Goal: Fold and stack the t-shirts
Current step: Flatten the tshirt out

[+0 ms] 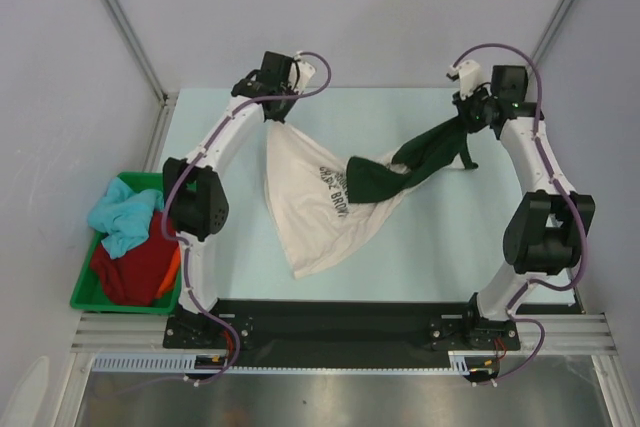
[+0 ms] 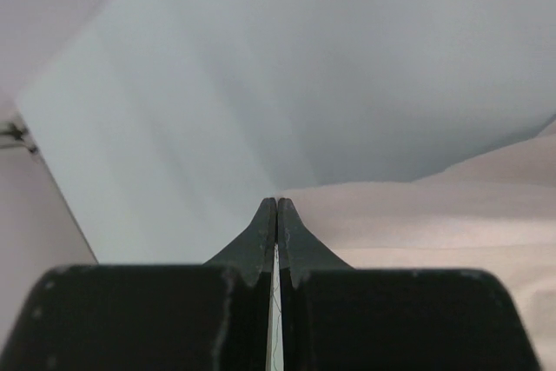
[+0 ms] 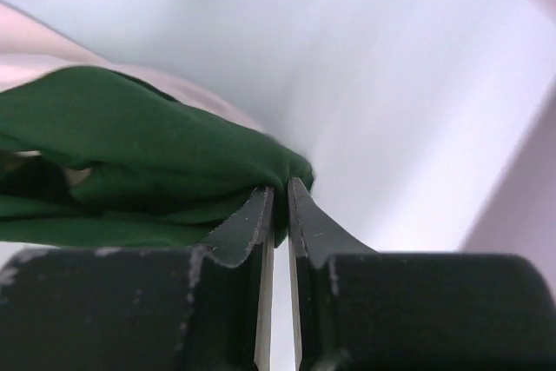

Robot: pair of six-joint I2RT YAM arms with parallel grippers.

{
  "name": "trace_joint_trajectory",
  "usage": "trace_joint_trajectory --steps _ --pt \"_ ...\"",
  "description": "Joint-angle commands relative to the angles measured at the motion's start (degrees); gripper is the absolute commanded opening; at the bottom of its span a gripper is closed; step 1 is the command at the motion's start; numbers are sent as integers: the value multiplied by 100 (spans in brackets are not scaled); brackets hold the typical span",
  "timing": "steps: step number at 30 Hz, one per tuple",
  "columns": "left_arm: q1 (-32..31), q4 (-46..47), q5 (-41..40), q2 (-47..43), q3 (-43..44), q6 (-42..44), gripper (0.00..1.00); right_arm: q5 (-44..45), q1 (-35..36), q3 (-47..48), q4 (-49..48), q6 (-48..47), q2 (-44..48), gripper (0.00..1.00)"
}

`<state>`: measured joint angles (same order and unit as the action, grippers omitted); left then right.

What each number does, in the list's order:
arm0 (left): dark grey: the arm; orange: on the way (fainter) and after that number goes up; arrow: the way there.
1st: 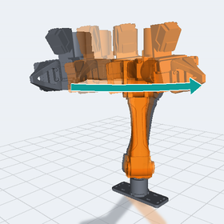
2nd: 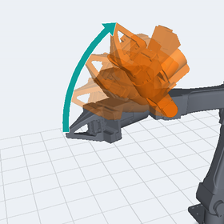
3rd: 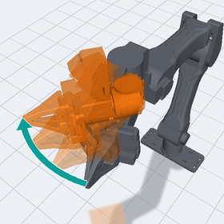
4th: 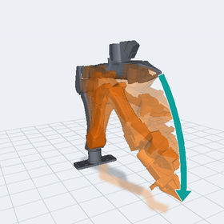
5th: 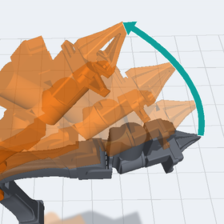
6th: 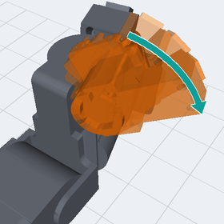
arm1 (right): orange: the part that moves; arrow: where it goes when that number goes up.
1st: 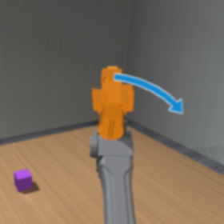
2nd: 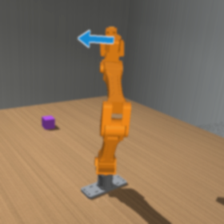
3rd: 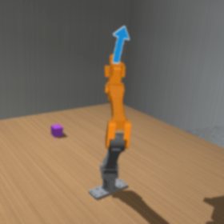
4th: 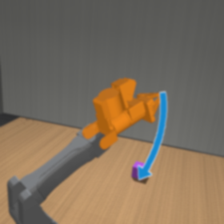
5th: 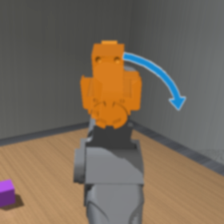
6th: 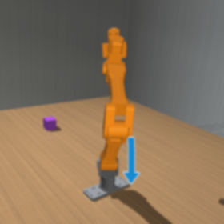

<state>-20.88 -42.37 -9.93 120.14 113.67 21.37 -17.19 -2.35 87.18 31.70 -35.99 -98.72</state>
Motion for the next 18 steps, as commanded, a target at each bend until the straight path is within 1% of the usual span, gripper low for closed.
trace_joint_trajectory --steps 1,3,6,8,9,10,12,13,14,15,16,18 --pt "76 536 -404 -535 919 297 0 5 -108 756 -586 171 475 0" --pt "76 616 -343 -727 1392 385 1 -3 -117 792 -683 154 835 0" --pt "32 625 -106 -1026 1632 474 1 -91 -99 775 -587 197 1405 0" --pt "-29 555 -79 -1395 1519 491 0 -91 -64 626 -325 329 1731 0" --pt "-108 528 -96 -1536 1318 483 0 -109 -29 556 -157 338 1881 0" --pt "-144 537 -114 -1876 1159 457 0 -118 6 433 18 321 2230 0" --pt "-266 580 -210 -2230 747 439 0 -83 111 -31 422 294 2662 0" --pt "-302 581 -246 -2362 675 456 1 -39 138 -191 520 294 3074 0" --pt "-337 589 -272 -2598 631 482 0 66 138 -375 547 390 3339 0" --pt "-372 685 -281 -2679 587 509 0 136 130 -821 521 399 3550 0" --pt "-381 773 -298 -2732 604 570 0 198 138 -1025 469 400 3874 0" --pt "-373 1167 -403 -2741 665 614 0 444 129 -1421 180 495 4000 0"
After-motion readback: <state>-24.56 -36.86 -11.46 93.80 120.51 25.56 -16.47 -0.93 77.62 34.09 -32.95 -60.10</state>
